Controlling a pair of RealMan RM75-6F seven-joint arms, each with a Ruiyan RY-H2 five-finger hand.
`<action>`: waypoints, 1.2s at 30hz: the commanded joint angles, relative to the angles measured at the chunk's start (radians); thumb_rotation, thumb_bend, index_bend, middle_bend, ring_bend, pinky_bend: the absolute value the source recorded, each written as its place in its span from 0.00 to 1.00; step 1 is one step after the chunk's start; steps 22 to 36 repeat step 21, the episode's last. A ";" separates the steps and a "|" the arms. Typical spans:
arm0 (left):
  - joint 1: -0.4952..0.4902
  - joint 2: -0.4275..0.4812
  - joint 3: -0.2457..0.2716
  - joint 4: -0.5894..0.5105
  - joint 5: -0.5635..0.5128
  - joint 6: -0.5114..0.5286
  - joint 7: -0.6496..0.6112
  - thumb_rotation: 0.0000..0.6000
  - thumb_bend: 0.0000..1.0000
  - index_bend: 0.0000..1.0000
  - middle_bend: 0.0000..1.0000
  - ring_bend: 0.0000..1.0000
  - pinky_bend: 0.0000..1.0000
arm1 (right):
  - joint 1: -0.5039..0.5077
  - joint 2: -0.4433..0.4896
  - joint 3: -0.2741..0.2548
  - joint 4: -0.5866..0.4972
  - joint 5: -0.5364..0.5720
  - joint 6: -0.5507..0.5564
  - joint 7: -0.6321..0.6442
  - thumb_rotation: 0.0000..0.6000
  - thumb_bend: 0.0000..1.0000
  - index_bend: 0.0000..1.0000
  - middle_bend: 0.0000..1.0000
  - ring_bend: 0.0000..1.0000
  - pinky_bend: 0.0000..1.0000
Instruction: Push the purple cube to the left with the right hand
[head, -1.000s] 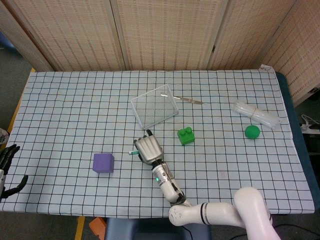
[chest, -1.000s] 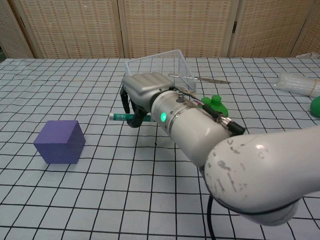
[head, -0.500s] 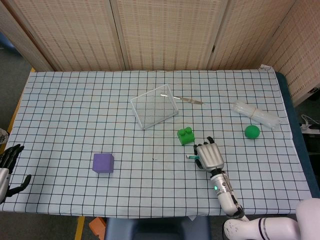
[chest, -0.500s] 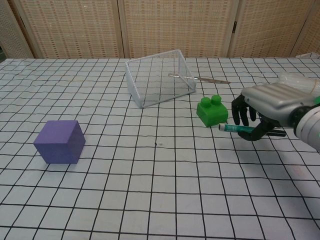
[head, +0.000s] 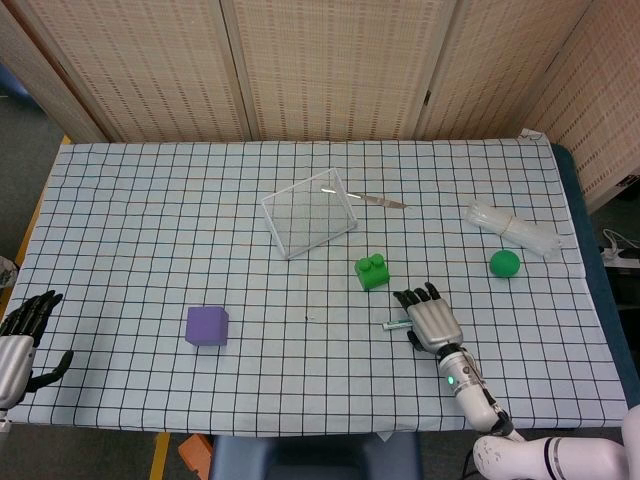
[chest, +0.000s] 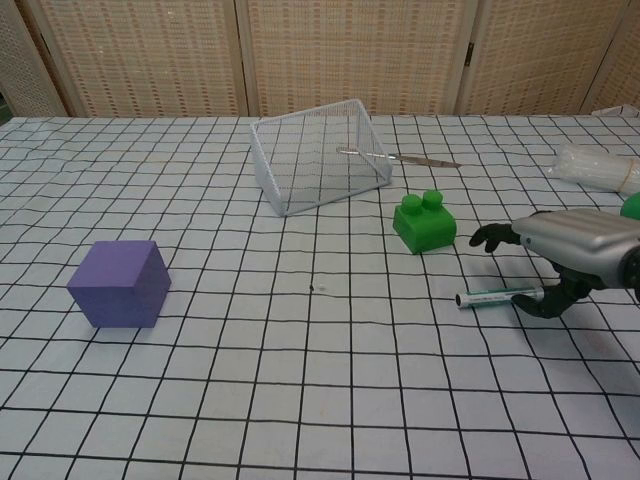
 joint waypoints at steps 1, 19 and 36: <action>0.002 0.002 0.001 -0.001 0.003 0.006 0.001 1.00 0.38 0.00 0.00 0.00 0.13 | -0.015 0.041 -0.004 -0.058 -0.036 0.026 0.014 1.00 0.26 0.00 0.04 0.02 0.02; 0.050 -0.004 -0.001 -0.087 -0.009 0.105 0.235 1.00 0.38 0.00 0.00 0.00 0.12 | -0.382 0.257 -0.078 0.022 -0.478 0.524 0.349 1.00 0.20 0.00 0.00 0.00 0.00; 0.054 -0.011 0.001 -0.086 -0.001 0.115 0.236 1.00 0.38 0.00 0.00 0.00 0.12 | -0.389 0.271 -0.074 0.010 -0.484 0.518 0.350 1.00 0.20 0.00 0.00 0.00 0.00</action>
